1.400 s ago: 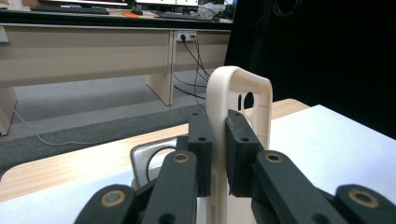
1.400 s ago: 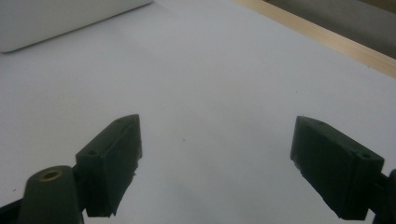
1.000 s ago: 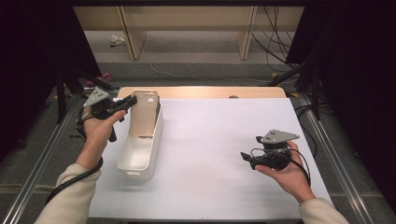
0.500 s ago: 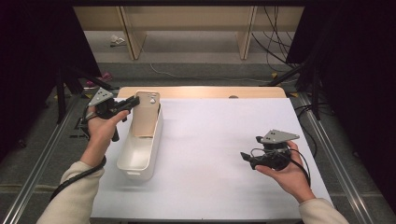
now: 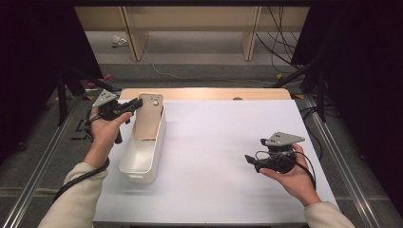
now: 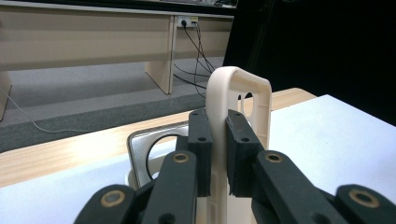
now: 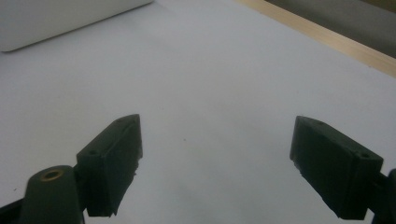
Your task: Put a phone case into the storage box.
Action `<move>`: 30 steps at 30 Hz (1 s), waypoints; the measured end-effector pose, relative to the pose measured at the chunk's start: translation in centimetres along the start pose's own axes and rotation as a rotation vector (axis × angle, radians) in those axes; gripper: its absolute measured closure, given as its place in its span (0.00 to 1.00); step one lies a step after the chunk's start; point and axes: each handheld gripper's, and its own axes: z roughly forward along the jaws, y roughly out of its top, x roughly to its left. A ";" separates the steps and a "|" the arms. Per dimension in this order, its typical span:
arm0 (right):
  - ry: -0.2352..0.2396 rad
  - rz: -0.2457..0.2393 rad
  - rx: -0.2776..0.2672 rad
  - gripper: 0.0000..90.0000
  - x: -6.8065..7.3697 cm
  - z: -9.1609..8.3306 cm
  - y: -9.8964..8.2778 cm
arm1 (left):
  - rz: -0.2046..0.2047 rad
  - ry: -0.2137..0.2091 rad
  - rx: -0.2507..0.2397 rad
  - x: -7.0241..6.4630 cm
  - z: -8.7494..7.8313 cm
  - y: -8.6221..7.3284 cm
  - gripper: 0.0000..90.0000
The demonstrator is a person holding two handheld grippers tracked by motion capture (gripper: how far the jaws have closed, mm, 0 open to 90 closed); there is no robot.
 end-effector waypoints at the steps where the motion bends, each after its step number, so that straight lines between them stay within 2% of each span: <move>1: 0.001 -0.001 0.000 0.20 0.0 0.0 0.0 | 0.000 0.001 0.002 0.0 0.0 0.0 0.91; 18: 0.001 0.001 0.001 0.20 0.0 0.0 0.0 | -0.016 0.003 0.021 0.8 0.9 -0.8 0.91; 30: 0.003 0.000 0.002 0.20 0.0 0.0 0.0 | -0.013 0.007 0.032 0.9 1.3 -0.8 0.91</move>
